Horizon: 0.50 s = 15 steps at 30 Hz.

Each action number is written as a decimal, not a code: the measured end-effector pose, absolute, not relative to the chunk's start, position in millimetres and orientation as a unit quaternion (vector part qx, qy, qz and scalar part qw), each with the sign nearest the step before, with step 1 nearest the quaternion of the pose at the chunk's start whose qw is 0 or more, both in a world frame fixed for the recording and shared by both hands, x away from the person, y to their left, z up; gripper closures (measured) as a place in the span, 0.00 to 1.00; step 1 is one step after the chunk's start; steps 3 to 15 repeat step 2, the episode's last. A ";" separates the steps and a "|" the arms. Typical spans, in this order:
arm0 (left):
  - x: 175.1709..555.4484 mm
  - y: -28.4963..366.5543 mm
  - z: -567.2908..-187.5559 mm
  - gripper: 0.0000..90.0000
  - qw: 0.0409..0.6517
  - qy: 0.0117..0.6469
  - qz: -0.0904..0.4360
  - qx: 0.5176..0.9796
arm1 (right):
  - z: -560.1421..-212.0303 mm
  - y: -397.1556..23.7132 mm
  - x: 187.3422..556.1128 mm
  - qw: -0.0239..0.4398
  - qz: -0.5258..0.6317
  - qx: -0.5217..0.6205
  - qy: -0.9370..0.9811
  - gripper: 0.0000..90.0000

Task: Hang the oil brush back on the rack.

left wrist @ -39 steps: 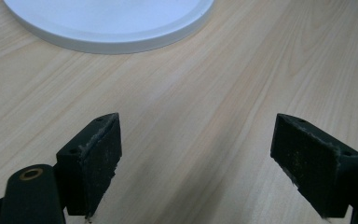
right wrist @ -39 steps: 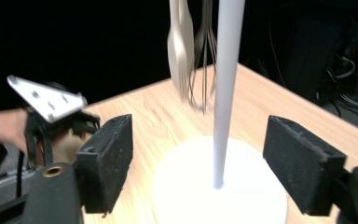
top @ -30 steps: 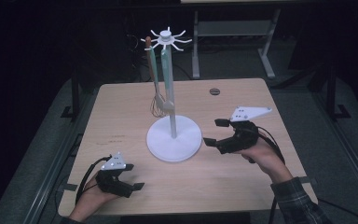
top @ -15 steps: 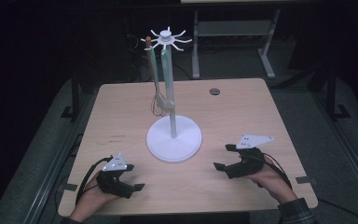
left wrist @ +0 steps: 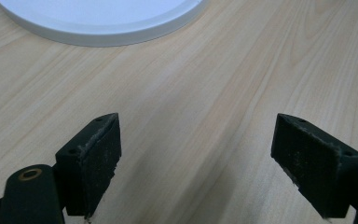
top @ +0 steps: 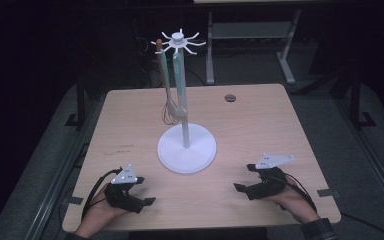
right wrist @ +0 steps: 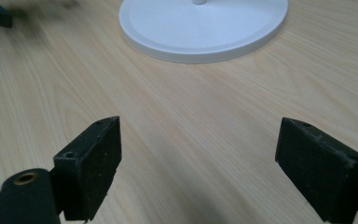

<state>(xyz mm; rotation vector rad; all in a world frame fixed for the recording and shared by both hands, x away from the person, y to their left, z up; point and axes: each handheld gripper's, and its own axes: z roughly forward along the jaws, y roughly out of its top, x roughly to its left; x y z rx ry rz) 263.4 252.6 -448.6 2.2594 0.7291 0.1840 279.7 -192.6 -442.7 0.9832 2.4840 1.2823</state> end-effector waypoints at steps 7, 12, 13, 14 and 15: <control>263.6 252.3 -449.1 0.17 0.371 0.284 0.072 0.881 | -443.3 -192.9 280.0 0.091 0.432 0.332 0.833 0.16; 263.6 252.3 -449.1 0.17 0.371 0.284 0.072 0.881 | -443.3 -192.9 280.0 0.091 0.432 0.332 0.833 0.16; 263.6 252.3 -449.1 0.17 0.371 0.284 0.072 0.881 | -443.3 -192.9 280.0 0.091 0.432 0.332 0.833 0.16; 263.6 252.3 -449.1 0.17 0.371 0.284 0.072 0.881 | -443.3 -192.9 280.0 0.091 0.432 0.332 0.833 0.16; 263.6 252.3 -449.1 0.17 0.371 0.284 0.072 0.881 | -443.3 -192.9 280.0 0.091 0.432 0.332 0.833 0.16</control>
